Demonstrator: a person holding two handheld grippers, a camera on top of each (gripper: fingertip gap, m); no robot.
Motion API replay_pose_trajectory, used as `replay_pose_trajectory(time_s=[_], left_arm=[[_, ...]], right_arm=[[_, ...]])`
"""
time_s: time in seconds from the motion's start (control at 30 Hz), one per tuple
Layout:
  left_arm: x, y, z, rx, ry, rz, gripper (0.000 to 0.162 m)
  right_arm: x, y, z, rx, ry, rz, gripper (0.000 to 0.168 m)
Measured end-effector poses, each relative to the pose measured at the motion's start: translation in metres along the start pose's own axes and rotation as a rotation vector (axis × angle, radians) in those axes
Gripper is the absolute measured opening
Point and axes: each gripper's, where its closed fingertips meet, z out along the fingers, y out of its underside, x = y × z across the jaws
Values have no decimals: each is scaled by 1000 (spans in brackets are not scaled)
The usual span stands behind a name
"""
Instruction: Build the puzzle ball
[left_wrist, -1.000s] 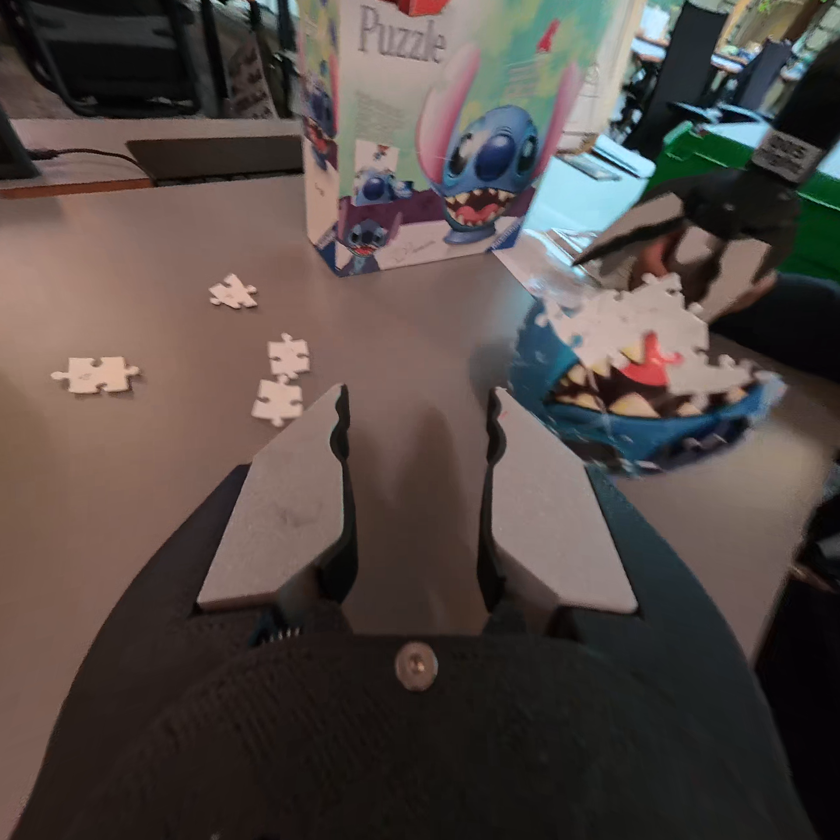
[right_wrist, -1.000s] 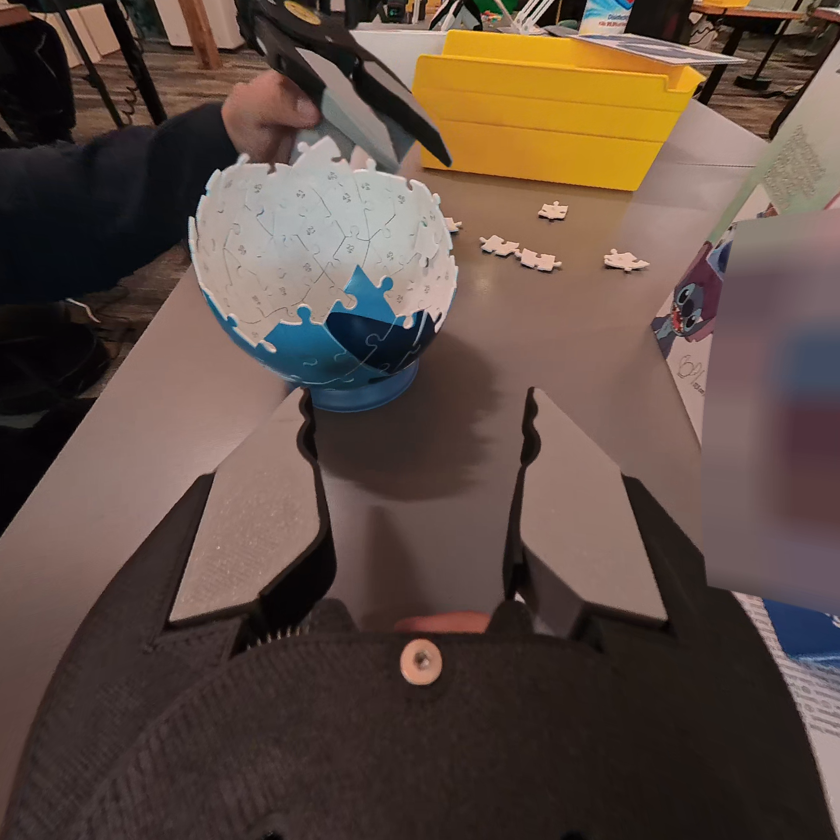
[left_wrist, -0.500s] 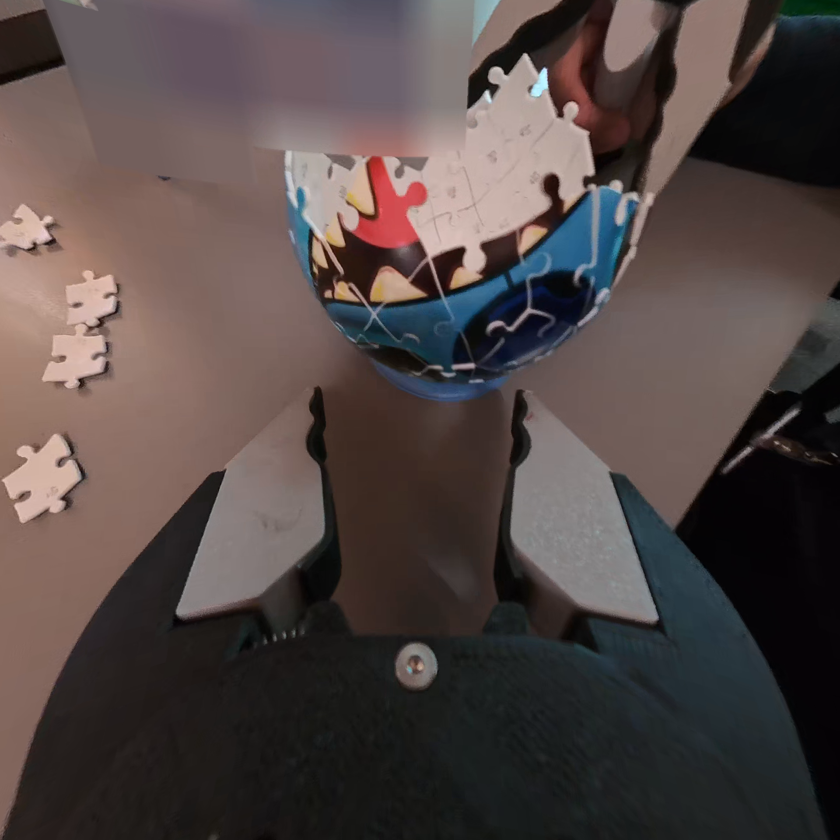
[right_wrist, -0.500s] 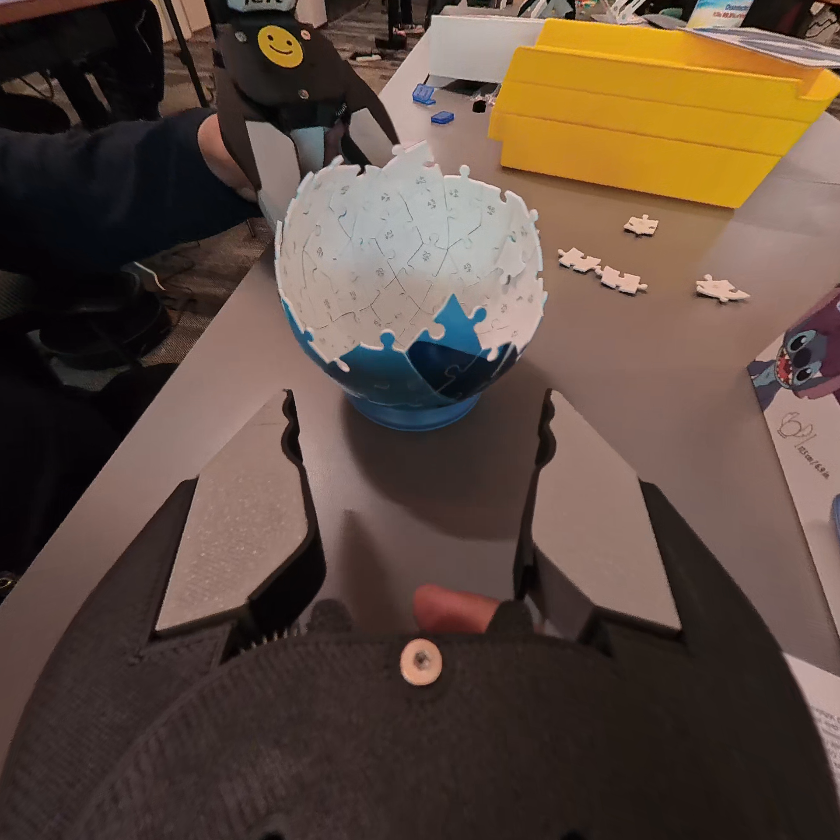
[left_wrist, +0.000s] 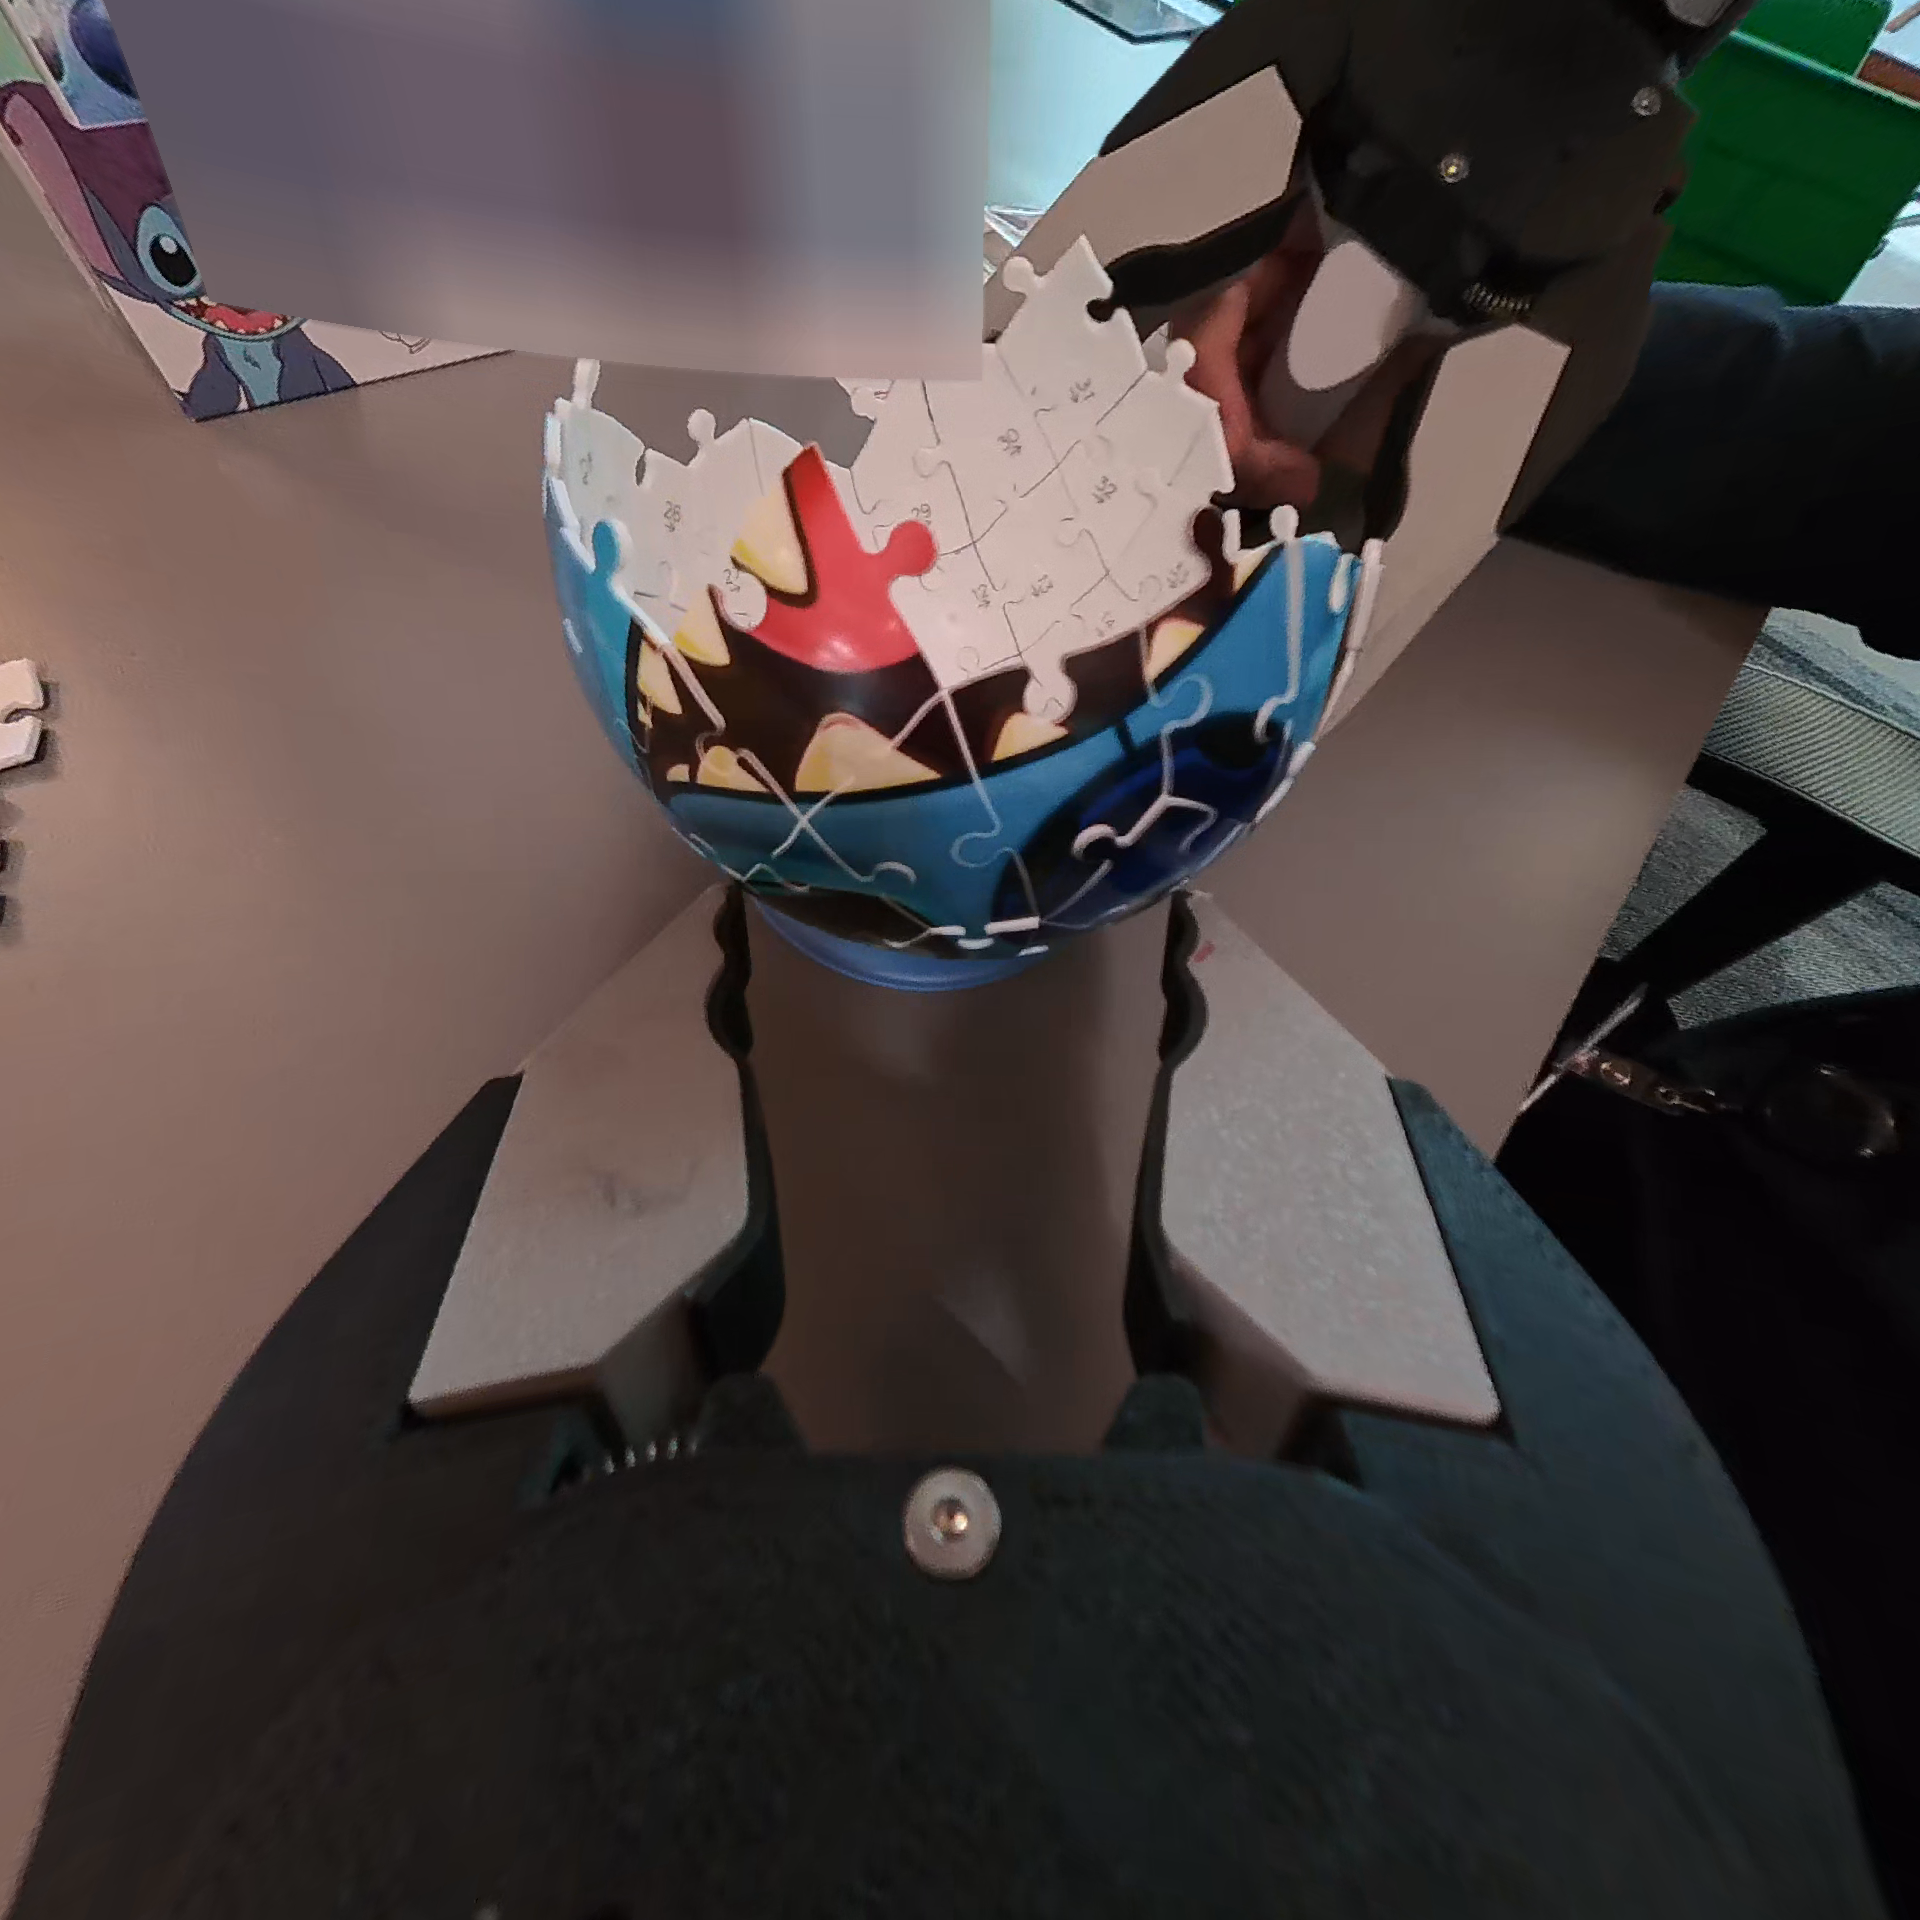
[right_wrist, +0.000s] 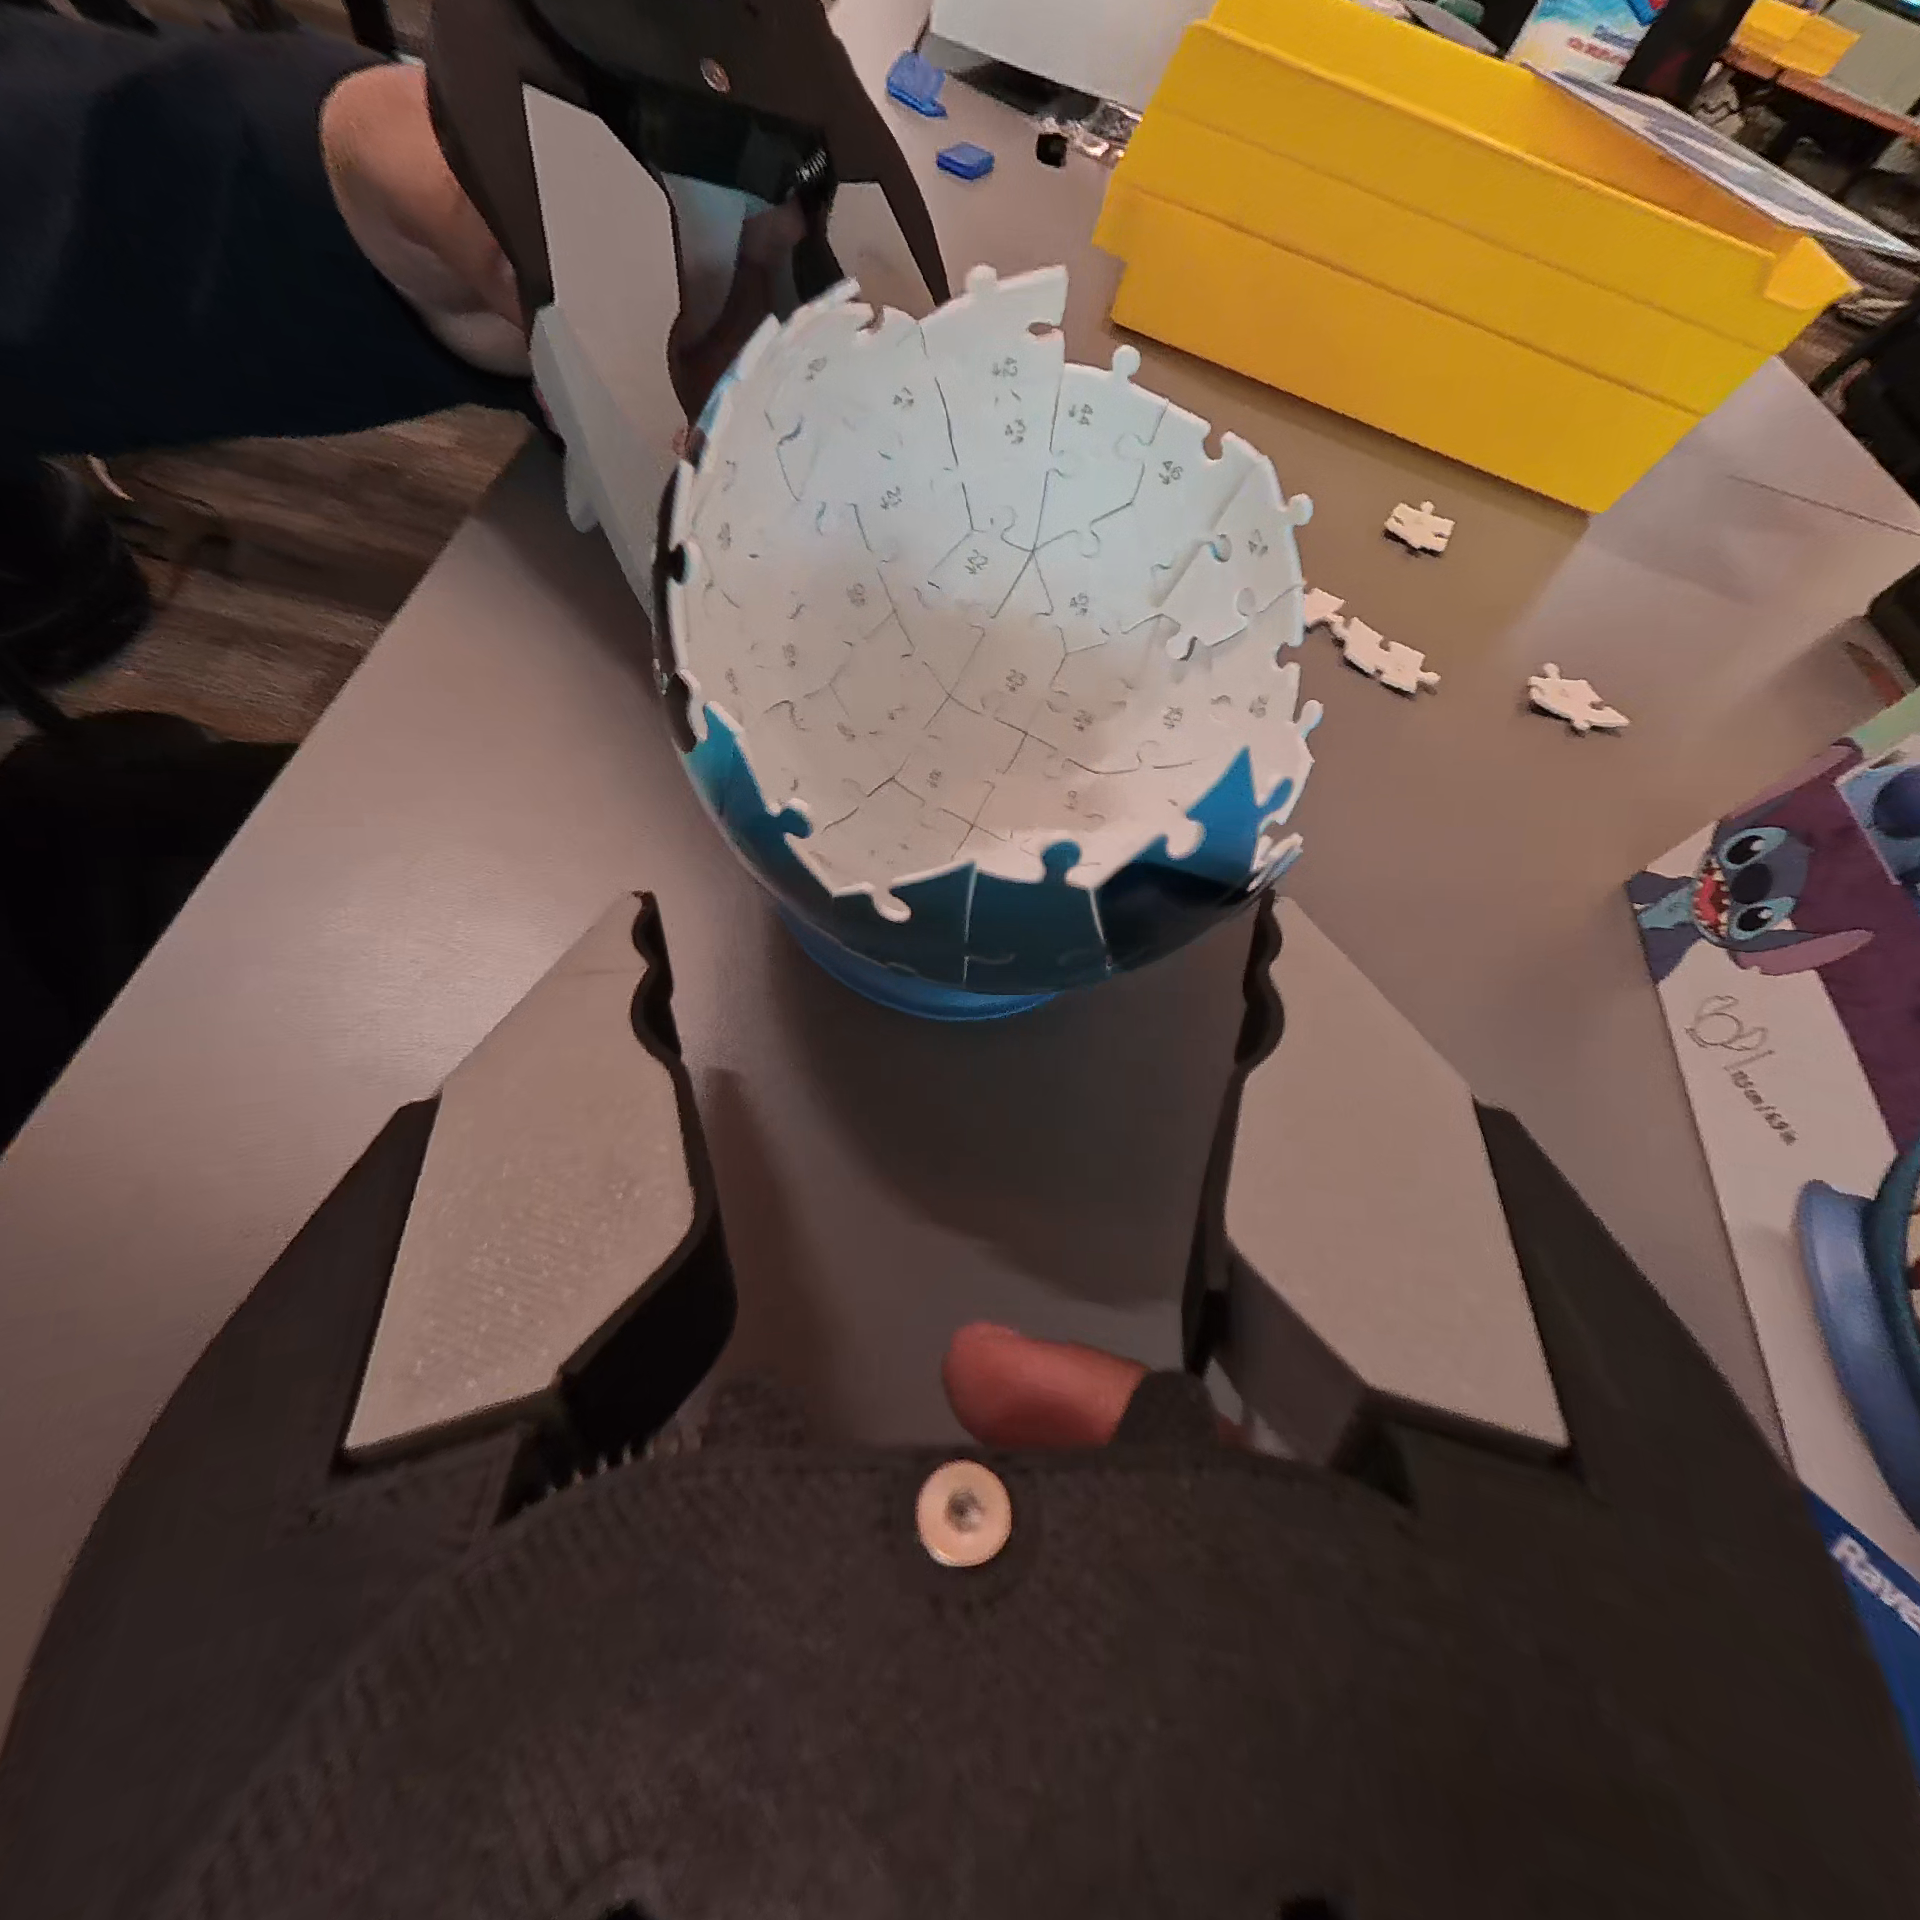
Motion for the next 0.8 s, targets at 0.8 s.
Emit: replay_pose_trajectory(time_s=[0.8], left_arm=[[24,-24,14,26,54,72,78]], right_arm=[[3,-2,-30,-28,182,68,102]])
